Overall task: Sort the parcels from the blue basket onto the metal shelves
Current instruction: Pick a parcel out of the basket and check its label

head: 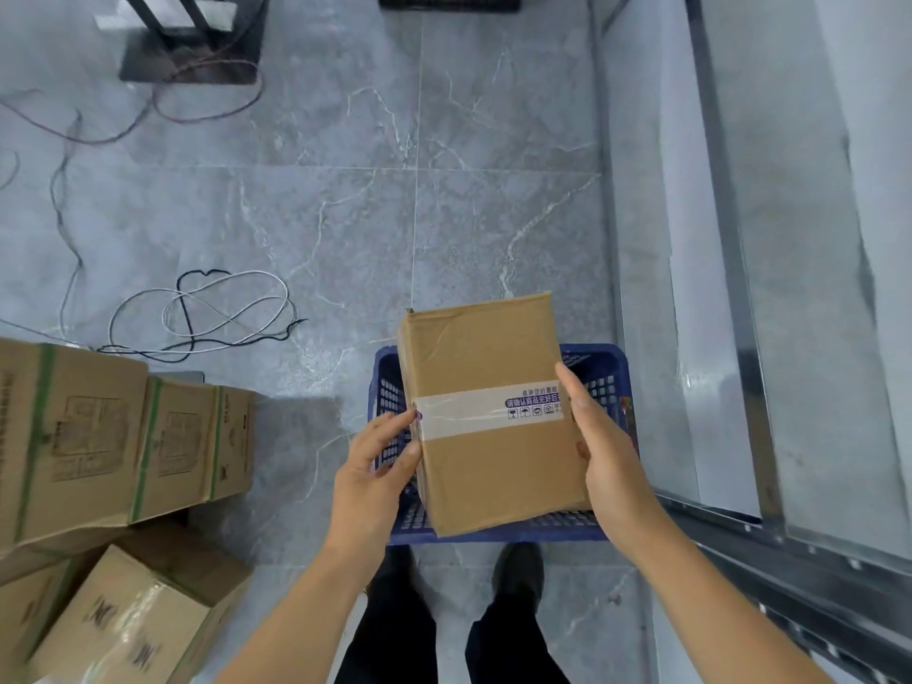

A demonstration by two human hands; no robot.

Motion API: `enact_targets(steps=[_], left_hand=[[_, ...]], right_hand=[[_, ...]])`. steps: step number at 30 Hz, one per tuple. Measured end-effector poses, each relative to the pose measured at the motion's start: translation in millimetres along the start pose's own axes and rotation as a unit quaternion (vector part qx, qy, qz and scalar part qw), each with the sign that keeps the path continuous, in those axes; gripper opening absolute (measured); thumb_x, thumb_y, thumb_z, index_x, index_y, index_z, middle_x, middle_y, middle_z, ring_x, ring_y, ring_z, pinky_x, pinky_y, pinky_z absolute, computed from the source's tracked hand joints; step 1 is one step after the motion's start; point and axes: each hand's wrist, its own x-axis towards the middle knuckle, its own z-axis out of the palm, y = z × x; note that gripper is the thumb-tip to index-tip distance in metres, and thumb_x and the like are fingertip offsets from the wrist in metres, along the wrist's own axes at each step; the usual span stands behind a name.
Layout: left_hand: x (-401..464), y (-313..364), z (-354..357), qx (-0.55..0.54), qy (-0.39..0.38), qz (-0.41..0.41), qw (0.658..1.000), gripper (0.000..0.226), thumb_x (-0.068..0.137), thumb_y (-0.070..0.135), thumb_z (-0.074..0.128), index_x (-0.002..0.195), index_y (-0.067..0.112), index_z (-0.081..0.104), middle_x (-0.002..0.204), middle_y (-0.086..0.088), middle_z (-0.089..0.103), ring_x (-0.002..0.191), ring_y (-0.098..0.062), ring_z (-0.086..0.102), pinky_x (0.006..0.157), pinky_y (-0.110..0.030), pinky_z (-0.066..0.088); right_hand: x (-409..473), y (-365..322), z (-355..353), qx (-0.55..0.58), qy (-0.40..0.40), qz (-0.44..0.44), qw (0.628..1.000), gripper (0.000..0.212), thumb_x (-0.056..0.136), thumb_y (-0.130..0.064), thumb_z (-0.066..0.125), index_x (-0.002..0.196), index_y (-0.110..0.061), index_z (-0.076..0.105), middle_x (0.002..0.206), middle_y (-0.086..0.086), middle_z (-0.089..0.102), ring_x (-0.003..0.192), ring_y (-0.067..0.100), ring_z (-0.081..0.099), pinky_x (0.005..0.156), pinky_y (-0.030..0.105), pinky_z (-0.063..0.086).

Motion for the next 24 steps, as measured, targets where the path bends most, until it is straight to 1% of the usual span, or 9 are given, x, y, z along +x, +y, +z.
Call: enact_targets(steps=[2, 4, 7, 11, 15, 18, 21, 22, 24], left_hand=[[0, -2, -6, 0.019, -0.016, -0.009, 1.0, 0.046, 0.088, 0.026, 0.08, 0.123, 0.053, 0.066, 0.152, 0.018, 0.047, 0.145, -0.012, 0.043, 0.119, -0.045, 0.039], [-1, -4, -11, -0.012, -0.058, -0.043, 0.997, 0.089, 0.072, 0.042, 0.09, 0.147, 0.054, 0.044, 0.158, 0.017, 0.037, 0.145, -0.014, 0.042, 0.12, -0.052, 0.038], [-5, 1, -12, -0.058, -0.141, -0.083, 0.985, 0.14, 0.034, 0.056, 0.101, 0.156, 0.032, 0.035, 0.148, 0.0, 0.062, 0.127, -0.021, 0.066, 0.104, -0.044, 0.054], [-13, 10, -15, -0.022, -0.152, -0.07, 0.986, 0.117, 0.027, 0.064, 0.098, 0.131, 0.026, 0.06, 0.119, 0.0, 0.08, 0.109, -0.02, 0.076, 0.089, -0.037, 0.059], [-24, 22, -20, -0.054, -0.176, -0.079, 0.98, 0.066, 0.075, 0.066, 0.071, 0.133, 0.035, 0.063, 0.129, 0.008, 0.076, 0.119, -0.012, 0.071, 0.099, -0.038, 0.054], [-23, 27, -20, -0.083, -0.17, -0.115, 0.975, 0.051, 0.098, 0.058, 0.044, 0.134, 0.03, 0.067, 0.131, 0.002, 0.075, 0.121, -0.014, 0.07, 0.103, -0.042, 0.051], [-21, 30, -23, -0.063, -0.173, -0.095, 0.978, 0.051, 0.101, 0.053, 0.037, 0.142, 0.034, 0.06, 0.14, 0.007, 0.069, 0.124, -0.012, 0.067, 0.099, -0.045, 0.05], [-20, 30, -24, -0.059, -0.175, -0.092, 0.978, 0.048, 0.104, 0.049, 0.035, 0.143, 0.035, 0.058, 0.14, 0.008, 0.068, 0.12, -0.011, 0.068, 0.095, -0.048, 0.046], [-19, 30, -25, -0.062, -0.173, -0.091, 0.979, 0.042, 0.11, 0.034, 0.032, 0.139, 0.037, 0.062, 0.133, 0.001, 0.071, 0.106, -0.014, 0.07, 0.089, -0.051, 0.04]], right_hand=[[-3, 1, -2, 0.012, 0.007, -0.009, 1.0, 0.053, 0.087, -0.081, 0.049, 0.138, -0.067, 0.051, 0.161, -0.023, 0.046, 0.151, 0.004, 0.037, 0.129, 0.05, 0.021], [-7, 1, -1, 0.009, 0.002, -0.007, 1.0, 0.052, 0.089, -0.08, 0.046, 0.139, -0.066, 0.05, 0.161, -0.024, 0.044, 0.152, 0.003, 0.035, 0.129, 0.051, 0.019], [-12, 5, 2, -0.004, -0.012, -0.01, 1.0, 0.057, 0.091, -0.079, 0.041, 0.144, -0.06, 0.049, 0.161, -0.024, 0.043, 0.153, 0.002, 0.033, 0.13, 0.05, 0.019], [-17, 14, 4, -0.031, -0.013, -0.035, 0.999, 0.06, 0.078, -0.094, 0.04, 0.127, -0.066, 0.06, 0.146, -0.024, 0.059, 0.143, 0.005, 0.046, 0.124, 0.047, 0.032], [-1, 26, -3, -0.082, -0.011, -0.023, 0.996, 0.071, 0.053, -0.109, 0.029, 0.108, -0.079, 0.061, 0.145, -0.005, 0.051, 0.135, 0.013, 0.047, 0.119, 0.026, 0.034], [-11, 15, -2, -0.104, -0.096, -0.057, 0.988, 0.095, 0.061, -0.103, 0.033, 0.13, -0.043, 0.058, 0.125, -0.028, 0.07, 0.126, 0.001, 0.062, 0.115, 0.035, 0.044], [-23, -7, 3, -0.016, -0.147, -0.016, 0.989, 0.128, 0.046, -0.099, 0.061, 0.145, -0.019, 0.049, 0.139, -0.014, 0.067, 0.131, 0.003, 0.06, 0.122, 0.04, 0.037], [-21, -12, 4, 0.012, -0.144, 0.016, 0.989, 0.137, 0.033, -0.1, 0.065, 0.146, -0.024, 0.052, 0.136, -0.011, 0.069, 0.124, 0.0, 0.063, 0.119, 0.034, 0.042], [-24, -20, 9, 0.049, -0.153, 0.011, 0.987, 0.105, 0.027, -0.096, 0.072, 0.123, -0.053, 0.071, 0.114, -0.021, 0.078, 0.107, -0.01, 0.069, 0.099, 0.02, 0.053]])
